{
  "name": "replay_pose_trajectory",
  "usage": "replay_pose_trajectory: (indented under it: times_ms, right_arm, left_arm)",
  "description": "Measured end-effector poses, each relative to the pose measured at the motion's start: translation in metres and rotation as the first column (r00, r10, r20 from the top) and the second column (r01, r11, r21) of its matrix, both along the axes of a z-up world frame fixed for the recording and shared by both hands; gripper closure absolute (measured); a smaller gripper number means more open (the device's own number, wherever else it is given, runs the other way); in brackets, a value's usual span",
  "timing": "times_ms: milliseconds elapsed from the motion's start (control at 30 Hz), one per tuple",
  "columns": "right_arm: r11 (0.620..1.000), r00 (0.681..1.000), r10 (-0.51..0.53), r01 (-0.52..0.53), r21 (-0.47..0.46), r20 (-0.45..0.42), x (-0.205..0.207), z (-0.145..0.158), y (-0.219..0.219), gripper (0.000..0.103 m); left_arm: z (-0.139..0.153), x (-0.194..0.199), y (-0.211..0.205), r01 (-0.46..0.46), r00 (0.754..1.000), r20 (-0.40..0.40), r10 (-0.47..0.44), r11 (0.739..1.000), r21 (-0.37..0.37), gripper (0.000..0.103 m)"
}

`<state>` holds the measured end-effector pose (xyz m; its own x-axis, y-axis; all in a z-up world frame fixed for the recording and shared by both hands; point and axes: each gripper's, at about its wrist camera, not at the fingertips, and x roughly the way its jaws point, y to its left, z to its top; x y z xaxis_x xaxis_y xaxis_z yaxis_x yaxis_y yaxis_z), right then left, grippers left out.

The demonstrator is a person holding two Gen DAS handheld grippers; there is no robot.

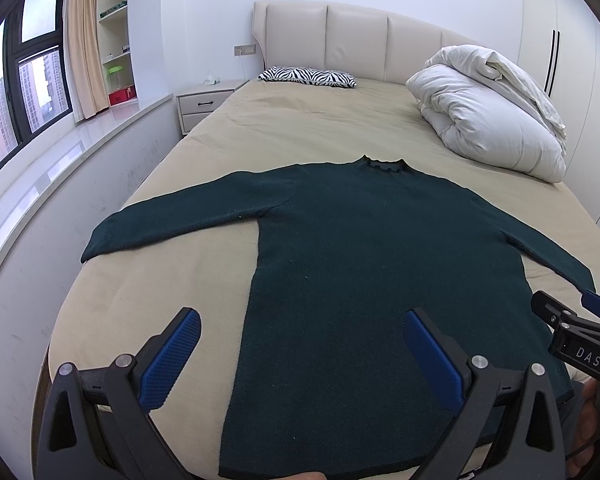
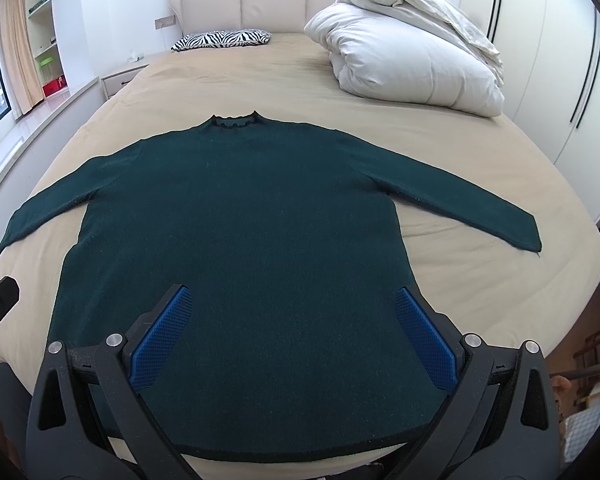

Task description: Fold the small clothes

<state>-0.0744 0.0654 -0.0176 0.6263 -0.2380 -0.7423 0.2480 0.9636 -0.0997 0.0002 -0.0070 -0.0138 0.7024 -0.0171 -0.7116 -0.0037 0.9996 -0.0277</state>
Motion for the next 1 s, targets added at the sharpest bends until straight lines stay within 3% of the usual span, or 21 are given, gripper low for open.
replay_pose_trajectory:
  times_ms: [433, 567, 667, 767, 833, 900, 967, 1000]
  right_arm:
    - [1.000, 1.000, -0.015, 0.015, 0.020, -0.012, 0.012, -0.009, -0.020, 0.000]
    - [0.992, 0.999, -0.053, 0.052, 0.113, 0.005, 0.020, -0.012, -0.065, 0.000]
    - [0.964, 0.987, -0.151, 0.137, 0.230, 0.046, 0.025, -0.016, -0.136, 0.000]
    - [0.881, 0.949, -0.311, 0.270, 0.388, 0.045, 0.027, -0.032, -0.231, 0.000]
    - [0.772, 0.896, -0.442, 0.360, 0.523, 0.035, 0.018, -0.048, -0.301, 0.005]
    - [0.634, 0.836, -0.549, 0.402, 0.661, 0.019, 0.006, -0.068, -0.368, 0.009]
    - [0.533, 0.780, -0.625, 0.430, 0.728, -0.003, -0.007, -0.085, -0.416, 0.021]
    - [0.492, 0.752, -0.659, 0.452, 0.744, -0.021, -0.012, -0.092, -0.436, 0.021]
  left_arm:
    - [-0.008, 0.010, -0.004, 0.022, 0.999, -0.025, -0.024, 0.998, -0.063, 0.000]
    - [-0.017, 0.019, -0.004, 0.037, 0.998, -0.049, -0.041, 0.996, -0.083, 0.000]
    - [-0.029, 0.033, -0.004, 0.054, 0.992, -0.107, -0.069, 0.989, -0.140, 0.000]
    - [-0.041, 0.045, -0.008, 0.049, 0.985, -0.159, -0.074, 0.986, -0.157, 0.000]
    - [-0.048, 0.054, -0.012, 0.061, 0.980, -0.177, -0.093, 0.982, -0.180, 0.000]
    - [-0.054, 0.062, -0.019, 0.079, 0.980, -0.166, -0.111, 0.978, -0.193, 0.000]
    - [-0.054, 0.066, -0.027, 0.119, 0.983, -0.113, -0.142, 0.976, -0.184, 0.000]
    - [-0.052, 0.067, -0.032, 0.150, 0.983, -0.076, -0.166, 0.972, -0.182, 0.000]
